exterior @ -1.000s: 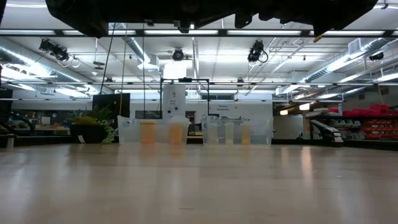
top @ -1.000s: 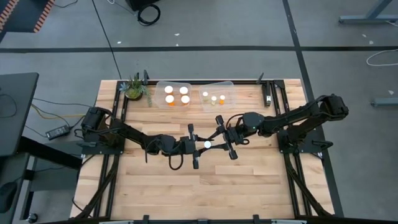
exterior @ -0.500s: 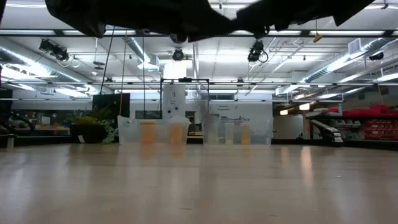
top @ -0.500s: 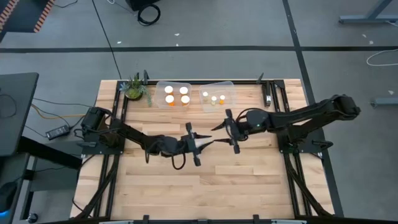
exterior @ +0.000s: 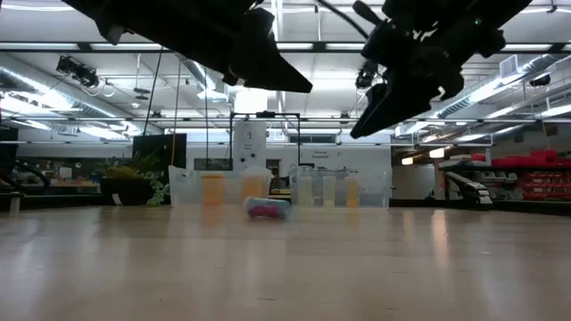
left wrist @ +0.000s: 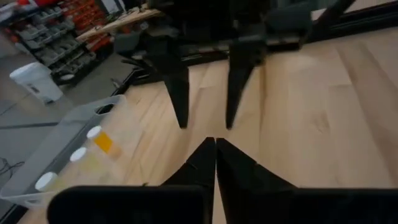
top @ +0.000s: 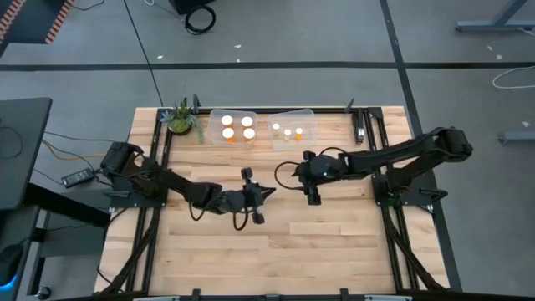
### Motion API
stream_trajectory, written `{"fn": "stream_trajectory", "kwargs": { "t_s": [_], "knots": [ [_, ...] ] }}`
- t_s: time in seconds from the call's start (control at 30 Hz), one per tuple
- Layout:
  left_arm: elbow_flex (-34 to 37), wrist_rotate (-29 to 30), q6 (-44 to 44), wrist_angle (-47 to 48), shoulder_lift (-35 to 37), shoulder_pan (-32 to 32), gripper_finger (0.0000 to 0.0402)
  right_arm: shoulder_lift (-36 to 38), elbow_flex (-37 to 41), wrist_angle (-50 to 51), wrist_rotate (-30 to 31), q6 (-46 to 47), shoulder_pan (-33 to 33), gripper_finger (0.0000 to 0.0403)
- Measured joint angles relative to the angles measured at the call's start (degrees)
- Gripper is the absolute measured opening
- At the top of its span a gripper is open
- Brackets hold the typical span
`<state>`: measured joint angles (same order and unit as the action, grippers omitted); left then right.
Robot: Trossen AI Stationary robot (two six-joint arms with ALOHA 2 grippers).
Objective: Pick and place medicine bottles into bin by pill shape (circle, oval)
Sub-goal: Put the small blue pill bottle into the right bin
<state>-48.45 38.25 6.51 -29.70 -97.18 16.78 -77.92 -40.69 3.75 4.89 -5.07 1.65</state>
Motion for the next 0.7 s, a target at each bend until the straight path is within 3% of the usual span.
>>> {"fn": "stream_trajectory", "kwargs": {
  "t_s": [0.3, 0.7],
  "knots": [
    [0.0, 0.1, -7.7, 9.7, 0.3, 0.4, 0.0057, -4.2, 0.0, -7.3, -1.2, -0.7, -1.4, 0.0222],
    [0.0, 0.1, -13.7, 18.6, 0.6, 0.9, 0.0076, -13.9, 0.0, -19.9, -4.1, -3.6, -4.2, 0.0222]
  ]
}}
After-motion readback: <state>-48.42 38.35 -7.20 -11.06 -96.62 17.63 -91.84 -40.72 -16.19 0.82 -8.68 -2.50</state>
